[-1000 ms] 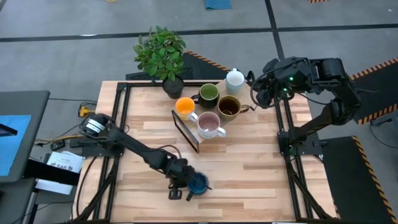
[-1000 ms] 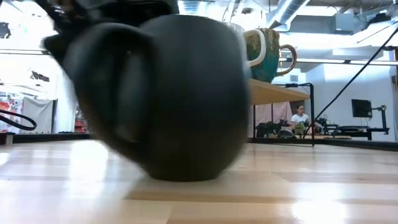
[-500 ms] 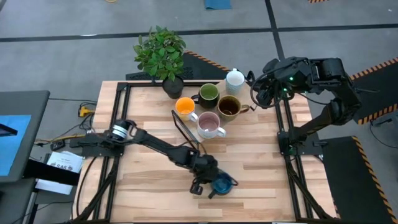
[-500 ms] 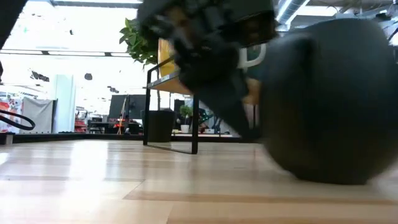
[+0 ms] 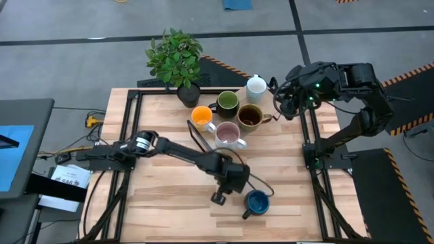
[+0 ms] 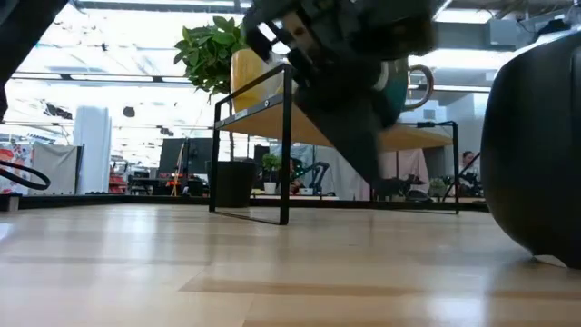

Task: Place coffee mugs
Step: Put the blue mug on the shelf

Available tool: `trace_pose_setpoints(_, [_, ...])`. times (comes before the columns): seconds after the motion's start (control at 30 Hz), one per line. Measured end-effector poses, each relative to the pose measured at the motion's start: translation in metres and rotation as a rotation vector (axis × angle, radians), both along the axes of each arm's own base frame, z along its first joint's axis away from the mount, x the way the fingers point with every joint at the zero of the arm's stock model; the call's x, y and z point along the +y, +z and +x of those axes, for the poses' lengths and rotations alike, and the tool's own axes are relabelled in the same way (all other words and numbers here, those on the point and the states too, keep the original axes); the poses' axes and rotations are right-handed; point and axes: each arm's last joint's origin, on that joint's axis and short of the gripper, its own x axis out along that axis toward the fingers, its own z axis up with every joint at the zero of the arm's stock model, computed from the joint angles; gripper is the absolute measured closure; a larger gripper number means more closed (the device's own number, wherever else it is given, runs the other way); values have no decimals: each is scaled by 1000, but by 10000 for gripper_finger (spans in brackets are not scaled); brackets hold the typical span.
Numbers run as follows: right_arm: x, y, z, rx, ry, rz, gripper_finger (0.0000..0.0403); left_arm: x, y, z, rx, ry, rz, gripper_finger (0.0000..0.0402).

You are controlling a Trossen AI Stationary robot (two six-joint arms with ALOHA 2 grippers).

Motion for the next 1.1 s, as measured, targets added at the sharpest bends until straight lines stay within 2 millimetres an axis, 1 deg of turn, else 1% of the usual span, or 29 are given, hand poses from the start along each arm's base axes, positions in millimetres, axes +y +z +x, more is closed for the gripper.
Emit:
trace_pose_setpoints(0.07, [1, 0, 0, -2, 27, 28, 212, 8, 15, -9, 43, 11, 8, 401])
trace_pose_setpoints(0.13, [2, -1, 1, -3, 49, 50, 212, 12, 33, -16, 44, 14, -7, 401])
trace_pose_setpoints(0.27, [5, -1, 1, -7, 80, 74, 212, 7, 67, -35, 48, -35, -84, 401])
trace_pose_setpoints(0.33, [8, -1, 1, -9, 103, 92, 212, 6, 85, -50, 79, -45, -84, 401])
trace_pose_setpoints(0.43, [15, -1, 1, -21, 174, 174, 212, 8, 108, -73, 121, -38, -65, 401])
trace_pose_setpoints(0.5, [23, -6, 1, 1, 250, 233, 212, 11, 127, -86, 90, 3, -41, 401])
trace_pose_setpoints(0.57, [32, -16, 3, 47, 306, 282, 212, 15, 146, -101, 25, 57, -25, 401])
trace_pose_setpoints(0.63, [42, -29, 5, 105, 323, 324, 212, 21, 158, -120, -43, 138, -17, 401])
trace_pose_setpoints(0.73, [57, -53, 0, 196, 319, 385, 212, 34, 166, -155, -149, 295, 9, 401])
trace_pose_setpoints(0.9, [83, -96, -9, 311, 243, 542, 212, 59, 169, -221, -329, 591, 50, 401])
trace_pose_setpoints(1.0, [100, -119, -5, 303, 194, 658, 212, 69, 168, -251, -417, 717, 22, 401])
trace_pose_setpoints(1.1, [118, -140, 4, 287, 112, 759, 212, 75, 169, -273, -505, 790, -25, 401])
